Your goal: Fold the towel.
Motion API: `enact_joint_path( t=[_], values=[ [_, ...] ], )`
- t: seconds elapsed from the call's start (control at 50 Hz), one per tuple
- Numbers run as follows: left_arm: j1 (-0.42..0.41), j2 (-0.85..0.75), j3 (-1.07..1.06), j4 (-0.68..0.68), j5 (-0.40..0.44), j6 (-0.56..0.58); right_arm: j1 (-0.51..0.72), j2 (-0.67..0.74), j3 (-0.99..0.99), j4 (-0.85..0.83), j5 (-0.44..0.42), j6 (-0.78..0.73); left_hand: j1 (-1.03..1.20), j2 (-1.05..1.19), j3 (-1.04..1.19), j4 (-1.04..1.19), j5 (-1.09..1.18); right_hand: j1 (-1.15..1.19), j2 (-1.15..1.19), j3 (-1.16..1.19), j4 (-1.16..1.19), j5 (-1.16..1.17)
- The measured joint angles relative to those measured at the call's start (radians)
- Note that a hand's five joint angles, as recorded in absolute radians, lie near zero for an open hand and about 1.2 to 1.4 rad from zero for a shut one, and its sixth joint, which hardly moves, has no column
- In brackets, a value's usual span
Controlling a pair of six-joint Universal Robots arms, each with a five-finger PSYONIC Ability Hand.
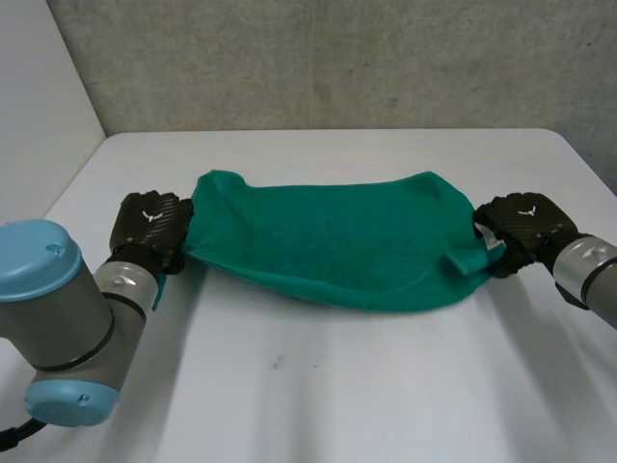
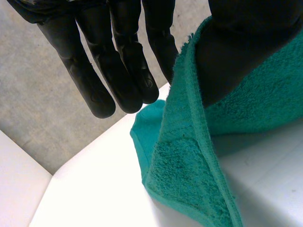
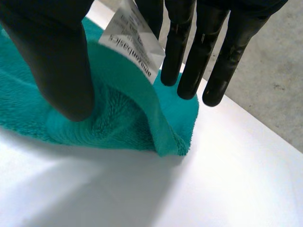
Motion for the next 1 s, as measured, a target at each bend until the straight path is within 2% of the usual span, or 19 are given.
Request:
enact_joint_path(
  t=[0.12,0.2,0.32,0.36,0.42,0.62,0.7,0.84,0.9,0.94,0.96,1.0],
  values=[
    [-0.014,0.034,-0.014,-0.003,-0.004,-0.001,0.002,-0.096,0.111,-0.003,0.017,-0.101,0.000,0.000,0.000,0.000,0.000,-0.141,-0.159,-0.163,-0.161,-0.170],
    [-0.024,0.051,-0.021,-0.006,-0.006,-0.002,0.006,-0.171,0.183,-0.008,0.062,-0.119,0.000,0.000,0.000,0.000,0.000,-0.189,-0.223,-0.223,-0.226,-0.235],
    [-0.030,0.057,-0.022,-0.008,-0.008,-0.002,0.039,-0.245,0.225,-0.008,0.153,-0.034,0.000,0.000,0.000,0.000,0.000,-0.222,-0.260,-0.260,-0.266,-0.276],
    [-0.032,0.057,-0.023,-0.008,-0.009,-0.002,0.076,-0.282,0.236,-0.004,0.213,0.048,0.000,0.000,0.000,0.000,0.000,-0.252,-0.289,-0.289,-0.303,-0.312],
    [-0.033,0.057,-0.025,-0.009,-0.009,-0.002,0.104,-0.295,0.239,-0.001,0.243,0.093,0.000,0.000,0.000,0.000,0.000,-0.255,-0.289,-0.294,-0.311,-0.320],
    [-0.035,0.058,-0.027,-0.010,-0.010,-0.002,0.183,-0.233,0.245,0.010,0.332,0.128,0.000,0.000,0.000,0.000,0.000,-0.282,-0.314,-0.321,-0.338,-0.351],
    [-0.032,0.057,-0.026,-0.010,-0.010,-0.002,0.202,-0.169,0.255,-0.002,0.374,0.124,0.000,0.000,0.000,0.000,0.000,-0.282,-0.314,-0.321,-0.338,-0.351],
    [-0.026,0.056,-0.025,-0.010,-0.009,-0.002,0.196,-0.050,0.245,-0.093,0.391,0.104,0.000,0.000,0.000,0.000,0.000,-0.281,-0.314,-0.320,-0.335,-0.348],
    [-0.024,0.056,-0.025,-0.010,-0.009,-0.002,0.189,-0.014,0.230,-0.135,0.393,0.087,0.000,0.000,0.000,0.000,0.000,-0.135,-0.146,-0.147,-0.147,-0.177],
    [-0.023,0.056,-0.026,-0.010,-0.009,-0.002,0.177,0.000,0.219,-0.153,0.393,0.071,0.000,0.000,0.000,0.000,0.000,0.046,0.043,0.023,0.024,-0.020],
    [-0.023,0.057,-0.026,-0.010,-0.010,-0.002,0.154,0.011,0.204,-0.168,0.392,0.048,0.000,0.000,0.000,0.000,0.000,0.312,0.365,0.346,0.348,0.300],
    [-0.023,0.058,-0.027,-0.011,-0.010,-0.002,0.126,0.017,0.187,-0.176,0.389,0.021,0.000,0.000,0.000,0.000,0.000,0.357,0.449,0.445,0.451,0.409]
  ],
)
